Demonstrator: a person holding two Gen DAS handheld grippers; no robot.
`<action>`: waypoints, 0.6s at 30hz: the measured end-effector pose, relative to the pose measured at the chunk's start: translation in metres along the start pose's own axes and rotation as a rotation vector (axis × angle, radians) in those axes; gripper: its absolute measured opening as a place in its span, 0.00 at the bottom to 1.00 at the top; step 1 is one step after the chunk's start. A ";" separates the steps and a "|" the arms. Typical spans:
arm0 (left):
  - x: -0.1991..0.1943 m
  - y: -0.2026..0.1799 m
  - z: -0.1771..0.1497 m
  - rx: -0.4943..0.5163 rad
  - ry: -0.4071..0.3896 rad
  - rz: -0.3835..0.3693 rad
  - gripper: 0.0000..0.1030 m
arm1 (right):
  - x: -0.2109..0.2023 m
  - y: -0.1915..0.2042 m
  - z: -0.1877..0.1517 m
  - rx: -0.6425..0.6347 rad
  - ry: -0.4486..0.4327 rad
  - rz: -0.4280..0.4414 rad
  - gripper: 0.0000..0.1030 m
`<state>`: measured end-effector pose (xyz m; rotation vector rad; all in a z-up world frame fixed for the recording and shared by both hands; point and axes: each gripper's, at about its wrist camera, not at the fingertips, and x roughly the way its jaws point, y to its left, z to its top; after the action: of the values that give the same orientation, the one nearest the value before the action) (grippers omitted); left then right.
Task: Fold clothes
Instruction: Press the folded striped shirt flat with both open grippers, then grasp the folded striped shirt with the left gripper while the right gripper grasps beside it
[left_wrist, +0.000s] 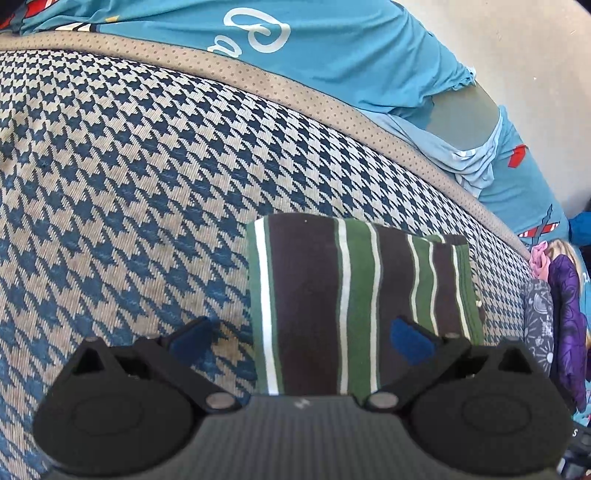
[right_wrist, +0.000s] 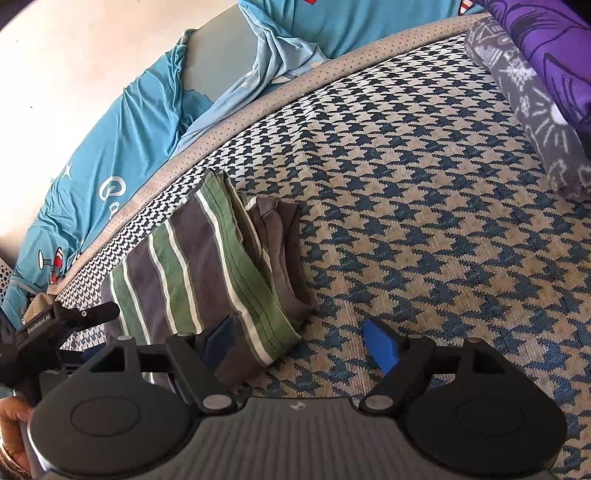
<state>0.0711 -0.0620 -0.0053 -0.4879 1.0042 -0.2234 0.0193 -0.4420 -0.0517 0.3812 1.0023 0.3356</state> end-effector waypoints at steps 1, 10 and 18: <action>0.002 -0.001 0.000 0.009 0.000 -0.009 1.00 | 0.002 0.001 0.001 0.001 -0.002 0.001 0.75; 0.014 0.007 0.013 -0.023 0.000 -0.119 1.00 | 0.028 0.004 0.010 0.060 0.006 0.095 0.75; 0.022 -0.004 0.010 0.036 -0.008 -0.116 1.00 | 0.035 0.001 0.013 0.081 0.019 0.144 0.75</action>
<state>0.0911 -0.0714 -0.0159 -0.5142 0.9631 -0.3428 0.0483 -0.4277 -0.0712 0.5256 1.0117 0.4304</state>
